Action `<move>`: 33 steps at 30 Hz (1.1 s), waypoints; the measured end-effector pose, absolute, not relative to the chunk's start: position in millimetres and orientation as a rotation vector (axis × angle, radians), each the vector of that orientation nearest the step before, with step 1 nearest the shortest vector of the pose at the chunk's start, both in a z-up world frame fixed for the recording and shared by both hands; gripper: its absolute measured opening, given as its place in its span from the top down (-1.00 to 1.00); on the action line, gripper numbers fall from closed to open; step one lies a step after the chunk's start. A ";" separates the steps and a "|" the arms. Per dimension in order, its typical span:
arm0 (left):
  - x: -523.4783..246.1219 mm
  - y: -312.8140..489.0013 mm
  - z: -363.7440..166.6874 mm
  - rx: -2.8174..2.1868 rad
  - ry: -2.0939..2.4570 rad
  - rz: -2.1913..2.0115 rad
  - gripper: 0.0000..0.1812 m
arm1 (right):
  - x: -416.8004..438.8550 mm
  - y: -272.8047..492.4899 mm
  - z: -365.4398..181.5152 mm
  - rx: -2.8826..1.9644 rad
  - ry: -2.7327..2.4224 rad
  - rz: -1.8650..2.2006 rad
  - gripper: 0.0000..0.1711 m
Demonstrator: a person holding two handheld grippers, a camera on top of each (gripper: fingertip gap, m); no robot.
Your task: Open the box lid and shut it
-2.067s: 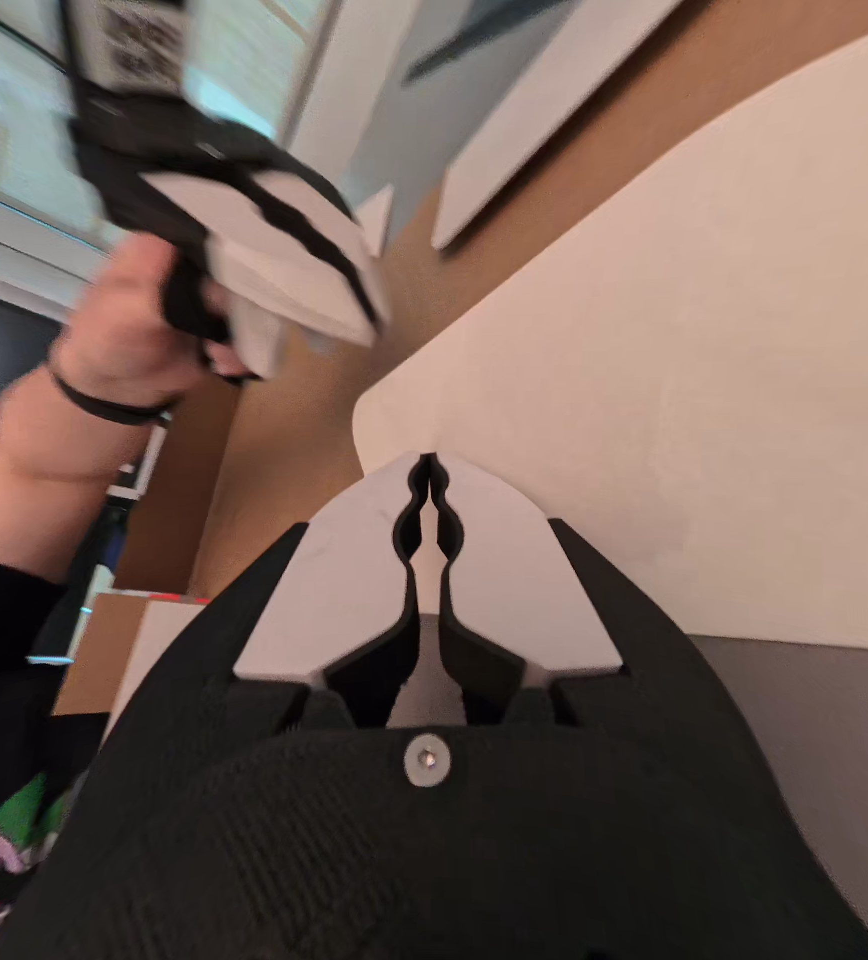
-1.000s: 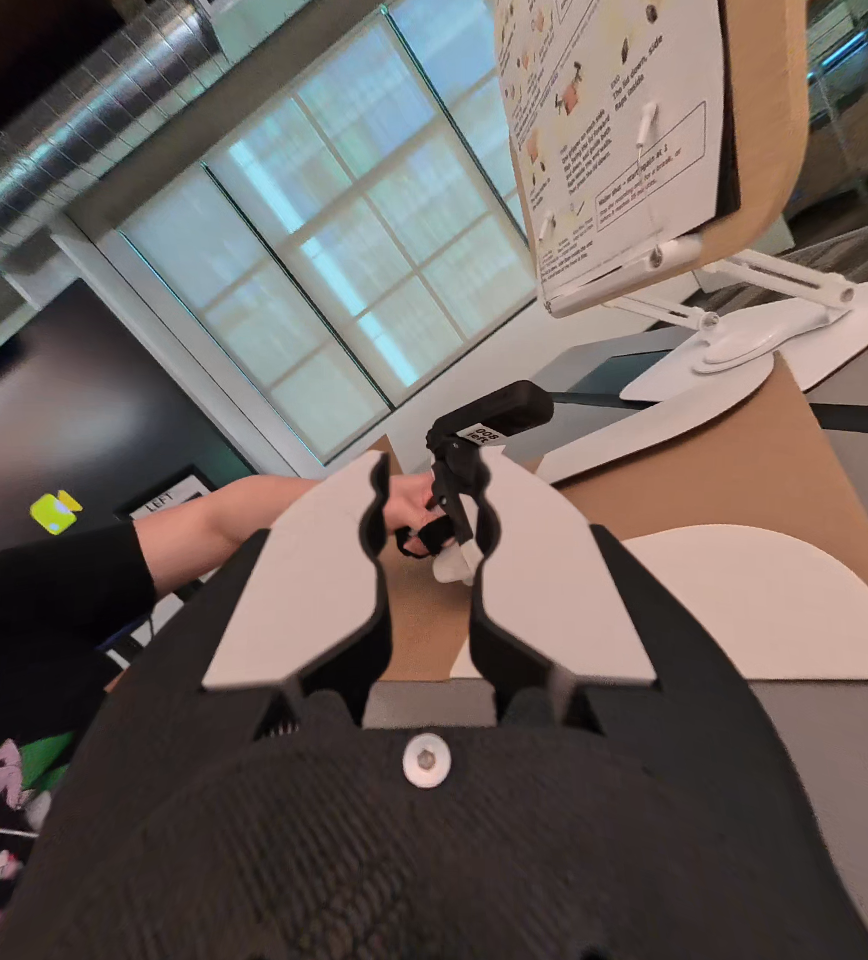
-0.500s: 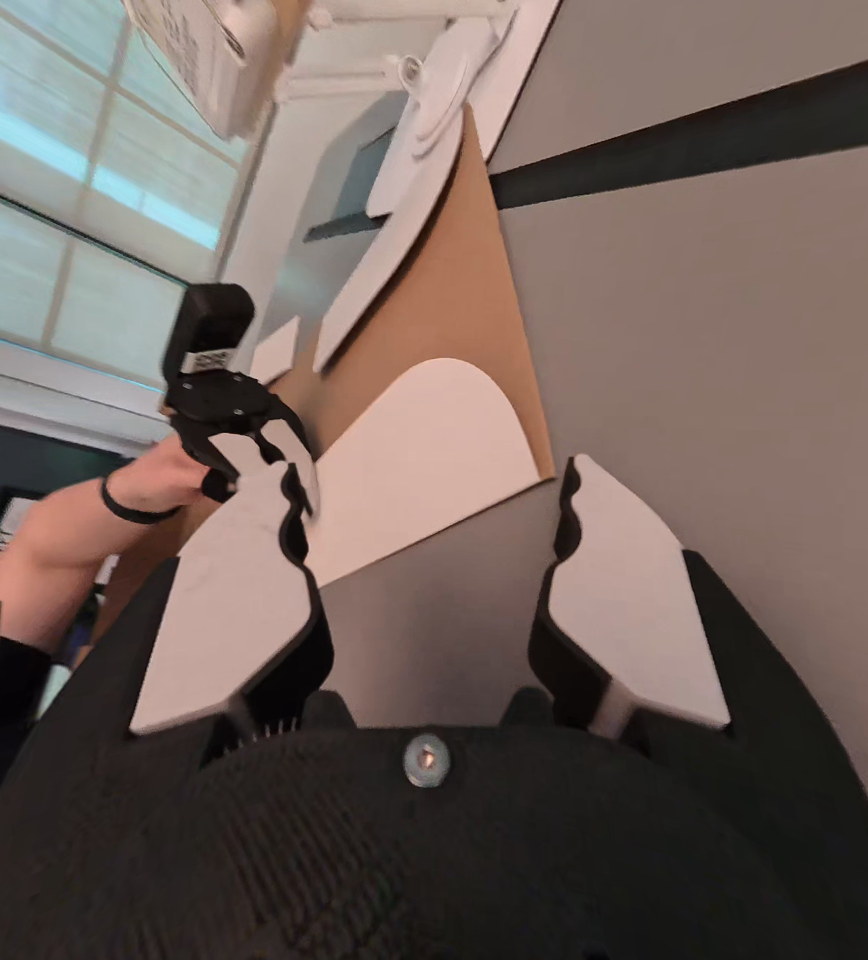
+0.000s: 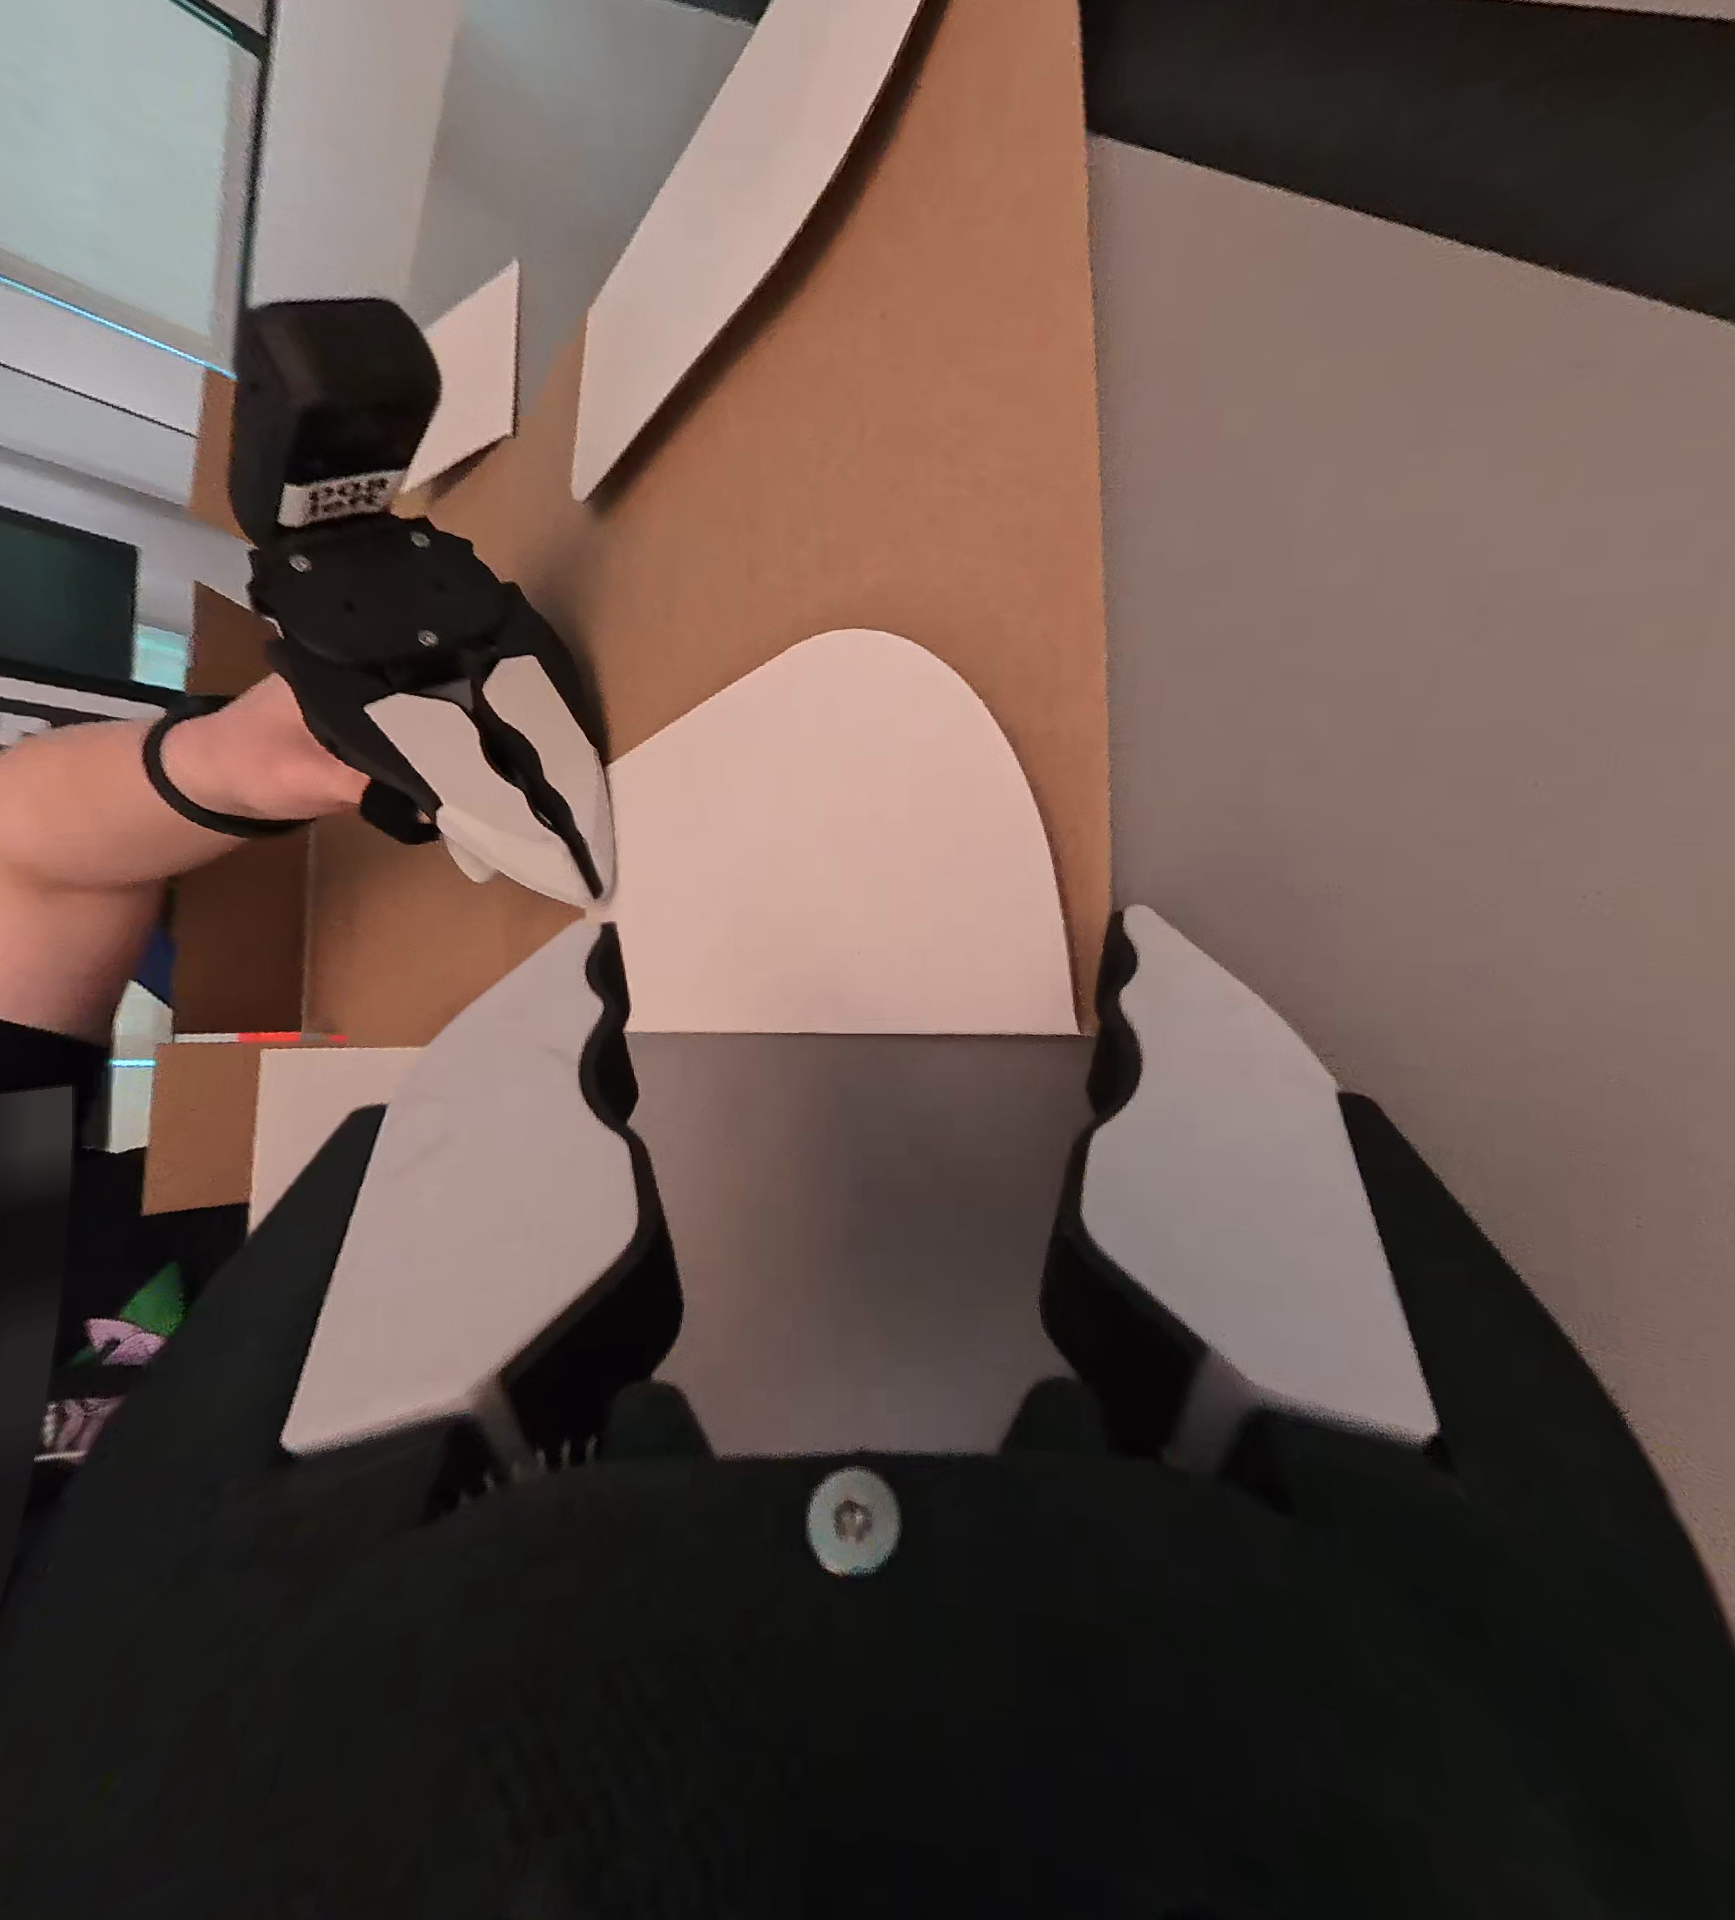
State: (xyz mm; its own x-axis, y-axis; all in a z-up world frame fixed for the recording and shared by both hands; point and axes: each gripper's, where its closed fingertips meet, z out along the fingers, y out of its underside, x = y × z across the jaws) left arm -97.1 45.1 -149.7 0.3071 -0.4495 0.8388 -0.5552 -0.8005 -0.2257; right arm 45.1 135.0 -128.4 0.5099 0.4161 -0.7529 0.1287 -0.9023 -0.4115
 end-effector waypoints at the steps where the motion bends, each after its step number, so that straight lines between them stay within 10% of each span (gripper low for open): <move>1: -96.6 44.1 -149.6 2.450 -0.954 1.521 1.00 | 45.8 135.0 -129.0 -2.447 -0.461 1.355 0.01; 25: -93.8 35.7 -146.1 2.387 -0.949 1.634 1.00 | 38.1 135.4 -115.2 -2.364 -0.548 1.497 0.04; 27: -92.7 34.7 -145.5 2.385 -0.960 1.642 1.00 | 28.7 122.3 -78.8 -2.153 -0.565 1.797 0.50; 33: -92.4 34.5 -147.1 2.390 -0.963 1.649 1.00 | 32.9 119.6 -98.4 -2.370 -0.610 1.451 0.24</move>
State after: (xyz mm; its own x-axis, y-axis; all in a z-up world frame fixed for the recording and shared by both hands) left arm -92.4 34.5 -147.1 0.2218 -0.4465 0.8668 -0.5354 -0.7988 -0.2744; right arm 32.9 119.6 -98.4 0.4011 0.4983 -0.7687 0.2002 -0.8665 -0.4572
